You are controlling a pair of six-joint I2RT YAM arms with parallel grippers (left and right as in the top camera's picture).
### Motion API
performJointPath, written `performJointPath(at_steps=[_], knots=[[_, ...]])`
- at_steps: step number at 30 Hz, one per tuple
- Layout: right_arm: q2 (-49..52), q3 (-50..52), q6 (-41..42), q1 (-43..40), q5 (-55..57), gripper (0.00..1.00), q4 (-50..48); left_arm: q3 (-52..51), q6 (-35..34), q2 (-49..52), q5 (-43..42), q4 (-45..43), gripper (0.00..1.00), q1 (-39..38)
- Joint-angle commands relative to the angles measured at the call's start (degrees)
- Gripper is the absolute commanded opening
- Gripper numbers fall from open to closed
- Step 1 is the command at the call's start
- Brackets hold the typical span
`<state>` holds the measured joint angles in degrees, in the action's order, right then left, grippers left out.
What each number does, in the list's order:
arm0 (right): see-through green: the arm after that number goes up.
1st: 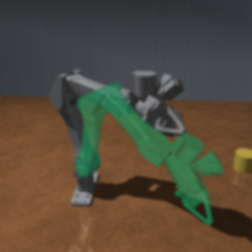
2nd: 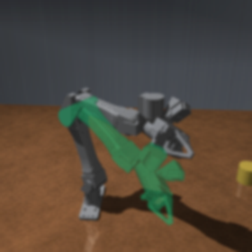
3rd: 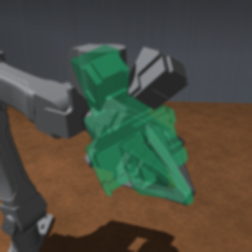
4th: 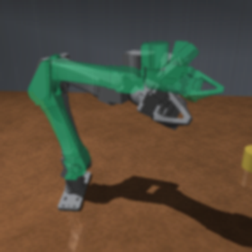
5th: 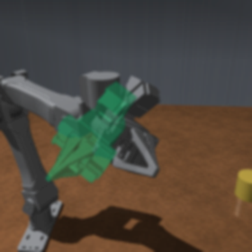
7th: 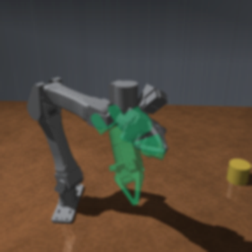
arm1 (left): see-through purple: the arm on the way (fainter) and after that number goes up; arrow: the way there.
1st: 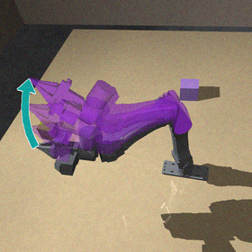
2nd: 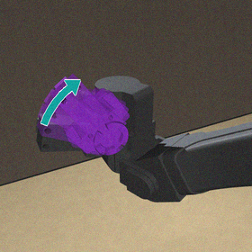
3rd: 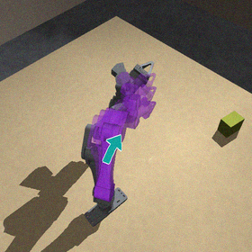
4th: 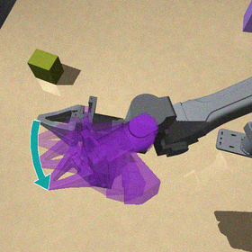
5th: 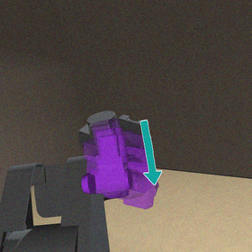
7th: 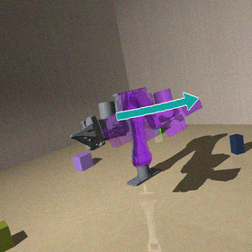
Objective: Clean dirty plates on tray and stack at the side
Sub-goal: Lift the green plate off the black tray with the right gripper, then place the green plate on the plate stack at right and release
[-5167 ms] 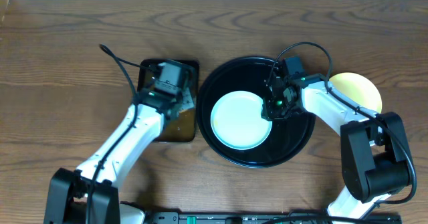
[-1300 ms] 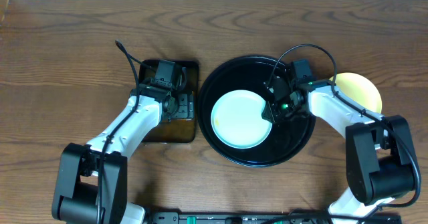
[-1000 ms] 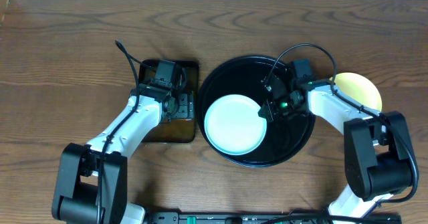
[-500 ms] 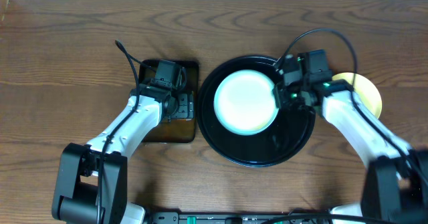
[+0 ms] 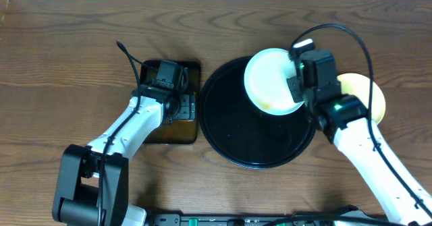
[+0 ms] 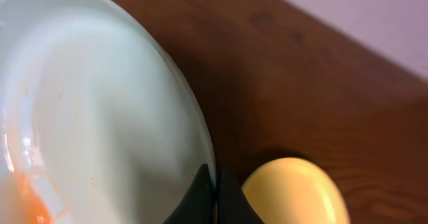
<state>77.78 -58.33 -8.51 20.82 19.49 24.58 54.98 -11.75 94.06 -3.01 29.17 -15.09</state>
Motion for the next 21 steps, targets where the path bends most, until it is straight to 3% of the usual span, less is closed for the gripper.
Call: performJointPath(at_steps=[1, 12, 21], knots=[[-1.05, -0.2, -4.44, 5.84, 14.91, 0.01, -0.15, -0.37, 0.31, -0.26, 0.63, 0.15, 0.83, 0.28], [-1.05, -0.17, -11.19, 19.19, 36.24, 0.01, -3.23, -0.37, 0.31, -0.26, 0.63, 0.13, 0.83, 0.28], [-1.05, -0.17, -12.44, 19.39, 36.65, 0.01, -4.9, -0.37, 0.31, -0.26, 0.66, 0.15, 0.83, 0.28]])
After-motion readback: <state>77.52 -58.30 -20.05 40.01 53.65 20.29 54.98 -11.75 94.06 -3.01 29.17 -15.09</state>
